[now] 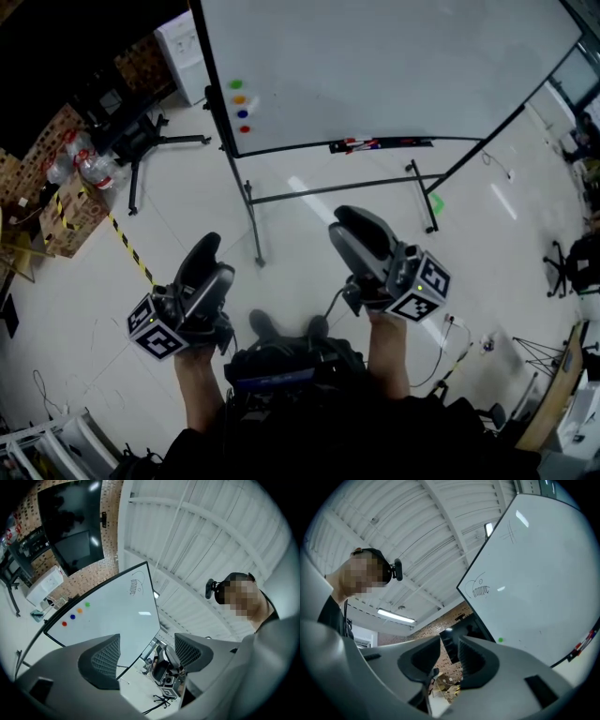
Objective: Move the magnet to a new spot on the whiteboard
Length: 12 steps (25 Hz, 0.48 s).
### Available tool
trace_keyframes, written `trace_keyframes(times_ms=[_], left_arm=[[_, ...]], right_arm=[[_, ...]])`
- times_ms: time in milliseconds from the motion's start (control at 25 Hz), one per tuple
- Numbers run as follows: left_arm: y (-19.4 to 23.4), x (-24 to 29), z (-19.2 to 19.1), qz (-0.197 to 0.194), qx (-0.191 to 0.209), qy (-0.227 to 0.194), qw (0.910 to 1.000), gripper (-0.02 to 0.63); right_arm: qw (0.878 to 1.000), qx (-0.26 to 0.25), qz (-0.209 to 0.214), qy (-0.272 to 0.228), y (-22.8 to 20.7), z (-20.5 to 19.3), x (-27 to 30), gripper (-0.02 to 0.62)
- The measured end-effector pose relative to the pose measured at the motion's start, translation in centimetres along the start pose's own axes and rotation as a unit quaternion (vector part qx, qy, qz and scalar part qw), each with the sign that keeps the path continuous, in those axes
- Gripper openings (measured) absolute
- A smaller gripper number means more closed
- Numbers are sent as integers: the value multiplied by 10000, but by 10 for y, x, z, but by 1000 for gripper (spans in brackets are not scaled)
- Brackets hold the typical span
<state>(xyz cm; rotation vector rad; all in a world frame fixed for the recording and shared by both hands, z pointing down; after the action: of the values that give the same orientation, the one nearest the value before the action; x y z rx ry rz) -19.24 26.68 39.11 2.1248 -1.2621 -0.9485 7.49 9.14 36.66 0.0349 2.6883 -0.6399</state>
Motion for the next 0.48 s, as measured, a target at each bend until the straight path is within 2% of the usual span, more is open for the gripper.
trace_keyframes(times_ms=[480], left_arm=[[-55, 13, -71, 646, 133, -10, 9978, 356]], right_arm=[[9964, 553, 622, 158, -7, 4, -63, 100]])
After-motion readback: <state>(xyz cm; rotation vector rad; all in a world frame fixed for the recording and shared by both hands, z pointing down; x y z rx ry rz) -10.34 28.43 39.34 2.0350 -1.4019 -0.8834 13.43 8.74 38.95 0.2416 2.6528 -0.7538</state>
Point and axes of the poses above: the fingertips, and each gripper's own axes: x forward along the fingers, y to its left, z out of its top, the point moved 10 cm from there along -x, backward along the fingers, and after that the axes turned 2 degrees about z, right-handed, at the moved point
